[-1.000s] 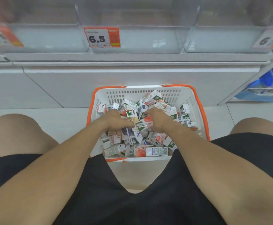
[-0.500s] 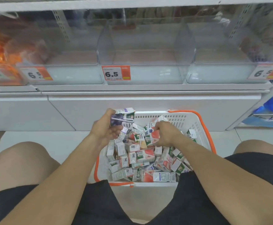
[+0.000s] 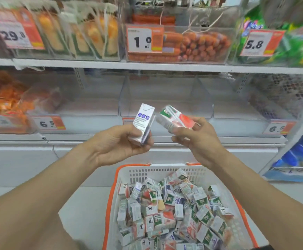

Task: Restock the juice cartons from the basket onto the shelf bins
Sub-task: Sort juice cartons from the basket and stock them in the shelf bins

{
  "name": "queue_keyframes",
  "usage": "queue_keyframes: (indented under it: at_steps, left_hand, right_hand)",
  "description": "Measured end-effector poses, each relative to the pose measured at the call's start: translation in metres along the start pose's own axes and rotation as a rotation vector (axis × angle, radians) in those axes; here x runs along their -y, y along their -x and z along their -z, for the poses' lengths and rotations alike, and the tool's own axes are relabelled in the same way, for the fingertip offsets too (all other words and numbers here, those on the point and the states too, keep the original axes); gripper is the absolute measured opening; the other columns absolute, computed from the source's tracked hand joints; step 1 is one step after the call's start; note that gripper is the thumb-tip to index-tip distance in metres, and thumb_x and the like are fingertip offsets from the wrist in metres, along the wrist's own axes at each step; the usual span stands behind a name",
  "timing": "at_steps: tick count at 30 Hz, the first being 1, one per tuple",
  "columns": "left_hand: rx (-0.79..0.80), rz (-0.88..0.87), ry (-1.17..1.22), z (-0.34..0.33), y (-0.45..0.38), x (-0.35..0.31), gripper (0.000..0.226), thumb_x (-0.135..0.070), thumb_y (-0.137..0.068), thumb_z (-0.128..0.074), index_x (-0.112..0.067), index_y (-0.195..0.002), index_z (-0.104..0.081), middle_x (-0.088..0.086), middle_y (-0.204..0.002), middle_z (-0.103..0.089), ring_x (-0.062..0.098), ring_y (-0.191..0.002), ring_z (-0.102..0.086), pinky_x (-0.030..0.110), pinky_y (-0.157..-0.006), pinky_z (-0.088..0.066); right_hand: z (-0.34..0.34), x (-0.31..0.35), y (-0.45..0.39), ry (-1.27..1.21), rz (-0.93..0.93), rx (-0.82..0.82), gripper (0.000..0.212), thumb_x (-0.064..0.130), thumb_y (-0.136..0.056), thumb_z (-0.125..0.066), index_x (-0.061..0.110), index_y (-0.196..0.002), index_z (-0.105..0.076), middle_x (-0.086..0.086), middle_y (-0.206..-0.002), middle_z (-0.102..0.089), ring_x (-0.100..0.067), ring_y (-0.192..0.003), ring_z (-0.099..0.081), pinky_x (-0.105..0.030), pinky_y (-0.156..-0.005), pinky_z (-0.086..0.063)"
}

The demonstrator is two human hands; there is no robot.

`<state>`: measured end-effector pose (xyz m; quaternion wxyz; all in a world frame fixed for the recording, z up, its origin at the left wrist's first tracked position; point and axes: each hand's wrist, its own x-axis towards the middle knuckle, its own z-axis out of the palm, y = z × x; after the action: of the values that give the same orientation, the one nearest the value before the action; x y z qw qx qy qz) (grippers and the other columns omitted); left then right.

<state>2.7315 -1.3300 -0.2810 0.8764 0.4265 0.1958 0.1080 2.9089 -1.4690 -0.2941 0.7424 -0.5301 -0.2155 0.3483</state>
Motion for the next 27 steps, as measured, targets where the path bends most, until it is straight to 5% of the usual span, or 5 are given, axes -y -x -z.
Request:
queue_keyframes:
  at_steps: [8,11,15,20,27]
  left_hand:
    - [-0.189,-0.171,-0.072,0.033,-0.004,-0.003,0.023,-0.023,-0.08,-0.076,-0.013,-0.101,-0.074,0.009,-0.1,-0.069,0.025,-0.084,-0.067,0.041,-0.087,-0.052]
    - [-0.255,-0.255,-0.059,0.061,0.003,-0.016,0.035,-0.025,-0.087,-0.069,-0.012,-0.12,-0.069,0.014,-0.12,-0.07,0.035,-0.114,-0.064,0.047,-0.104,-0.045]
    - [-0.285,-0.331,-0.107,0.097,0.023,-0.036,0.02,-0.027,-0.083,-0.071,-0.025,-0.102,-0.078,0.007,-0.106,-0.074,0.022,-0.092,-0.068,0.035,-0.081,-0.052]
    - [-0.167,-0.327,-0.06,0.134,0.042,-0.051,0.073,-0.038,-0.048,-0.096,-0.019,-0.114,-0.074,0.014,-0.122,-0.069,0.024,-0.099,-0.07,0.032,-0.077,-0.058]
    - [-0.144,-0.342,0.051,0.153,0.047,-0.061,0.043,-0.047,-0.067,-0.082,-0.017,-0.098,-0.078,0.009,-0.096,-0.071,0.017,-0.071,-0.066,0.031,-0.069,-0.052]
  right_hand:
    - [-0.091,-0.028,-0.007,0.422,0.431,0.191,0.051,-0.001,-0.072,-0.083,0.014,-0.108,-0.05,0.01,-0.117,-0.063,-0.008,-0.1,-0.068,-0.027,-0.073,-0.056]
    - [-0.119,-0.04,-0.017,0.423,0.362,0.375,0.043,-0.001,-0.079,-0.078,0.015,-0.111,-0.056,0.008,-0.132,-0.059,-0.017,-0.108,-0.067,-0.03,-0.079,-0.058]
    - [-0.143,-0.039,-0.041,0.298,0.193,0.495,0.026,-0.005,-0.087,-0.068,0.006,-0.11,-0.068,0.0,-0.13,-0.065,-0.027,-0.105,-0.07,-0.046,-0.083,-0.06]
    - [-0.171,-0.035,-0.081,0.336,0.011,0.785,0.077,0.002,-0.077,-0.076,0.026,-0.142,-0.045,-0.001,-0.144,-0.049,-0.031,-0.106,-0.066,-0.046,-0.082,-0.057]
    - [-0.218,-0.043,-0.126,0.485,-0.091,1.114,0.089,0.019,-0.059,-0.094,0.009,-0.136,-0.051,-0.009,-0.124,-0.062,-0.026,-0.113,-0.063,-0.039,-0.09,-0.054]
